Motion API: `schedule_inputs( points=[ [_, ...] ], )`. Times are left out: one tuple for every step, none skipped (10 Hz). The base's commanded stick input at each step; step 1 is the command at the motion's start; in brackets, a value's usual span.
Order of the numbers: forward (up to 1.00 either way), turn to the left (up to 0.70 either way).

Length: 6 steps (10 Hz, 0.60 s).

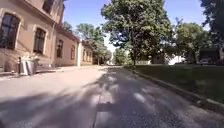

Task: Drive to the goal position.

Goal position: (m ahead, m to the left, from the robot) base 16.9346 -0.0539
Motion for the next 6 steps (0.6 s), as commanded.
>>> schedule_inputs(
  points=[
    [0.7,0.0],
    [0.7,0.0],
    [0.7,0.0],
    [0.7,0.0],
    [0.7,0.0],
    [0.7,0.0]
  ],
)
